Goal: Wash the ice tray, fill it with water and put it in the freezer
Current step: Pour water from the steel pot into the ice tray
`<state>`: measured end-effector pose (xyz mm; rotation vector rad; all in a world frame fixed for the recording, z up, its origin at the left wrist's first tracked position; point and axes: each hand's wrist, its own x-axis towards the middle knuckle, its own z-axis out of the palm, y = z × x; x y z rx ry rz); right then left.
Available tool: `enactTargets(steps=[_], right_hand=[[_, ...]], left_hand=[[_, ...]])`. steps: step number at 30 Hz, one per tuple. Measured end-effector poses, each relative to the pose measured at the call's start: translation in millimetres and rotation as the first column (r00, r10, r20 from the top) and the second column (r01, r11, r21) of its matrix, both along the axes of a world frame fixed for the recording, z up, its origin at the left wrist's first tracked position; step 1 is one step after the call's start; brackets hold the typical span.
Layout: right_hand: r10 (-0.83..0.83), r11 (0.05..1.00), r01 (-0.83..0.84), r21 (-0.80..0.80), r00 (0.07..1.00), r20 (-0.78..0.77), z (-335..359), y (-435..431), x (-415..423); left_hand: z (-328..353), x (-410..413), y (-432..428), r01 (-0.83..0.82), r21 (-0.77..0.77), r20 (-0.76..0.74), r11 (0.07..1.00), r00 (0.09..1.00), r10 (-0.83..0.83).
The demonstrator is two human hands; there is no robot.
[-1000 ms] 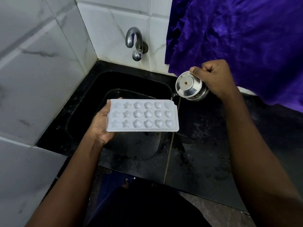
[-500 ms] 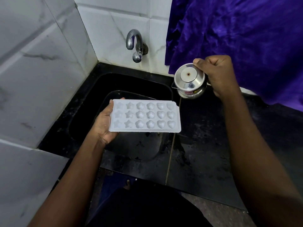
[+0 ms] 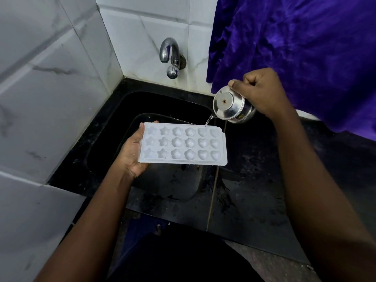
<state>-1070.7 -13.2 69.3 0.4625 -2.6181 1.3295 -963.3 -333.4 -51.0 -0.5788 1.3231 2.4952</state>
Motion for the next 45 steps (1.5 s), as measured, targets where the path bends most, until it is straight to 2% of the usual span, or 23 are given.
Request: enactTargets(steps=[15, 18, 23, 27, 31, 37, 41, 45], right_hand=[[-0.003, 1.000, 0.002, -0.011, 0.998, -0.059, 13.3, 1.2, -0.8], [-0.011, 0.995, 0.010, -0.099, 1.000, -0.003, 9.5, 0.6, -0.8], [-0.037, 0.932, 0.080, -0.354, 0.991, 0.126, 3.6, -2.9, 0.1], [-0.021, 0.898, 0.090, -0.430, 0.987, 0.162, 5.1, -9.3, 1.7], [0.003, 0.922, 0.044, -0.384, 0.993, 0.120, 7.5, -14.6, 2.2], [0.044, 0.984, -0.037, -0.175, 0.998, 0.038, 10.4, -21.4, 4.5], [0.044, 0.998, -0.044, -0.052, 0.999, 0.003, 8.3, -25.1, 4.3], [0.047, 0.999, -0.047, -0.007, 0.999, 0.008, 6.1, -27.3, 3.3]], left_hand=[[-4.3, -4.0, 1.6, -0.007, 0.004, 0.016, 1.000, 1.000, 0.007], [-5.5, -5.5, 1.2, -0.005, 0.009, 0.012, 1.000, 1.000, 0.005], [-7.8, -6.8, 2.0, -0.002, 0.042, 0.013, 0.999, 1.000, 0.002], [-7.9, -6.4, 5.6, 0.000, 0.050, 0.015, 0.999, 1.000, -0.001], [-10.0, -5.2, 6.7, 0.009, 0.023, 0.005, 1.000, 1.000, -0.009], [-10.5, -3.2, 7.0, 0.012, 0.036, 0.002, 0.999, 1.000, -0.012], [-9.0, -2.6, 9.1, 0.007, 0.044, 0.003, 0.999, 1.000, -0.008], [-9.4, -3.4, 10.6, 0.007, 0.044, 0.010, 0.999, 1.000, -0.007]])
